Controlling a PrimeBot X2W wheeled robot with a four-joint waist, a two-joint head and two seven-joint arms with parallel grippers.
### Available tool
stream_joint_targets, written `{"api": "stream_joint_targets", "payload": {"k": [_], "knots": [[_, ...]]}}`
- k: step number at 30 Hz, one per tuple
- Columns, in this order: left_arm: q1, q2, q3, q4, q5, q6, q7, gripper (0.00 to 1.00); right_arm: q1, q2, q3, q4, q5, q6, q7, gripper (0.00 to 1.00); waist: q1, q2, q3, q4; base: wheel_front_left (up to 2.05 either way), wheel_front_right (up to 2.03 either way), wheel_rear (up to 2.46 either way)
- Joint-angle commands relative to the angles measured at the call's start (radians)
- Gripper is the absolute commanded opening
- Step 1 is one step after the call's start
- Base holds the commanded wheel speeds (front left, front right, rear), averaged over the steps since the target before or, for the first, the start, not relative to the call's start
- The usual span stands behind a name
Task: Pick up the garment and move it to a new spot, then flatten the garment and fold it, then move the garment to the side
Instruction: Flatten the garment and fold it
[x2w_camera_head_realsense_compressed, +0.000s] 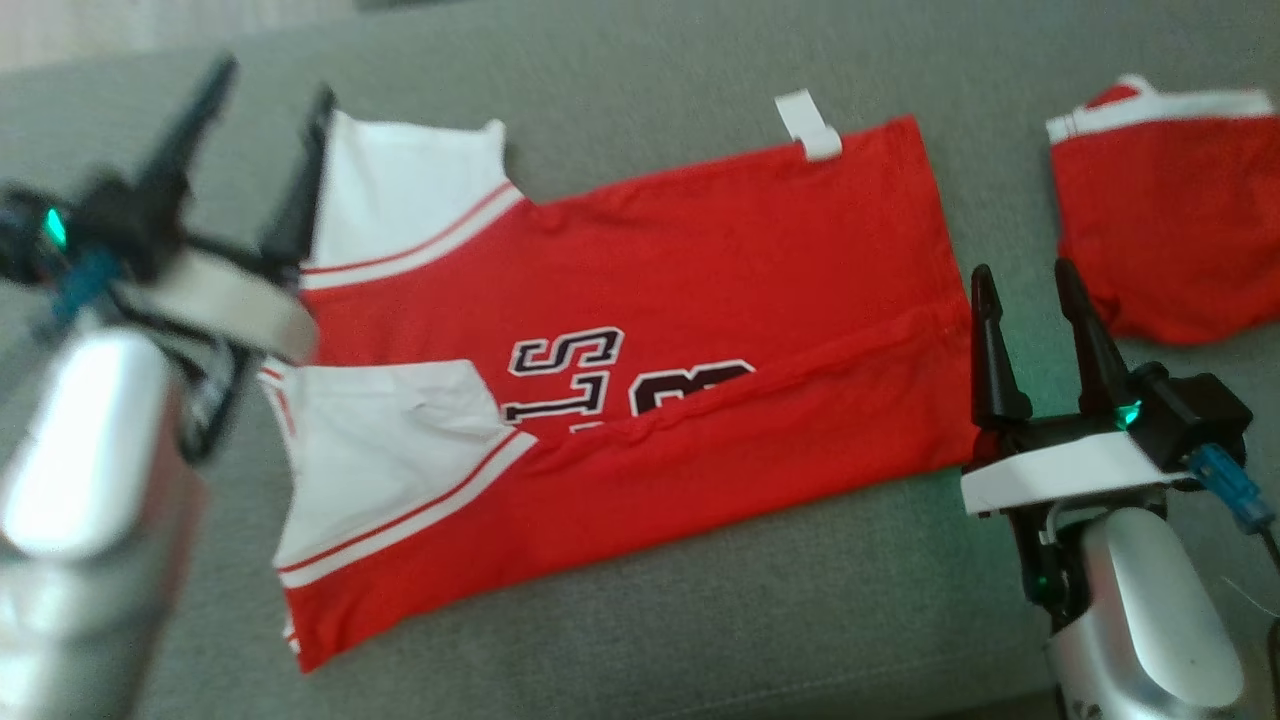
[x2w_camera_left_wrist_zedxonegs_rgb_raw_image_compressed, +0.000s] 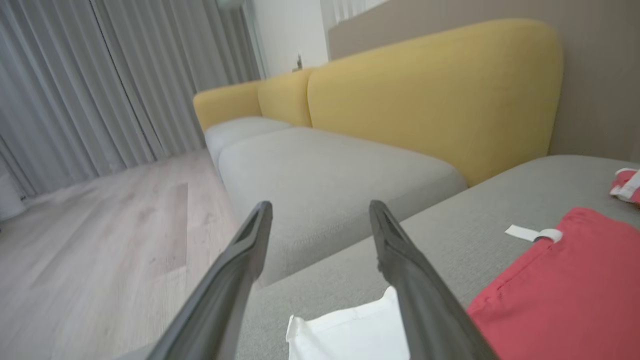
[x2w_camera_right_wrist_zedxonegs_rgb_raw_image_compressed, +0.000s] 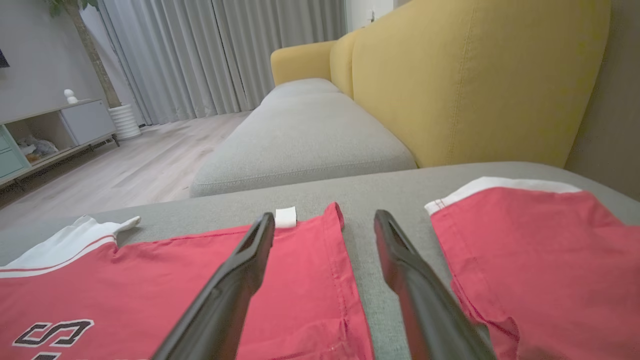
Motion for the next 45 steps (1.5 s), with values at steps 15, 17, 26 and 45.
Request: {"api": "stream_joint_targets", "payload": {"k": [15, 17, 26, 45], "knots": [[-0.393, 0.297, -0.318, 0.314, -0.356, -0.017, 0.354, 1.00, -0.094, -0.005, 0.148, -0.157, 0.152, -0.002, -0.014, 1.00, -0.0003, 0.0000, 0.229, -0.141, 0.00, 0.00, 0.00], [-0.418, 0.311, -0.350, 0.346, -0.383, -0.017, 0.363, 1.00, -0.095, -0.005, 0.154, -0.171, 0.175, -0.002, -0.014, 1.00, -0.0003, 0.0000, 0.240, -0.149, 0.00, 0.00, 0.00], [-0.495, 0.321, -0.461, 0.432, -0.489, -0.017, 0.338, 1.00, -0.091, -0.005, 0.161, -0.172, 0.225, -0.002, -0.015, 1.00, -0.0003, 0.0000, 0.263, -0.158, 0.00, 0.00, 0.00], [-0.499, 0.213, -0.659, 0.358, -0.587, -0.017, -0.032, 0.00, -0.122, -0.005, 0.012, -0.126, 0.063, -0.002, 0.085, 1.00, -0.0003, 0.0000, 0.061, 0.045, 0.00, 0.00, 0.00]]}}
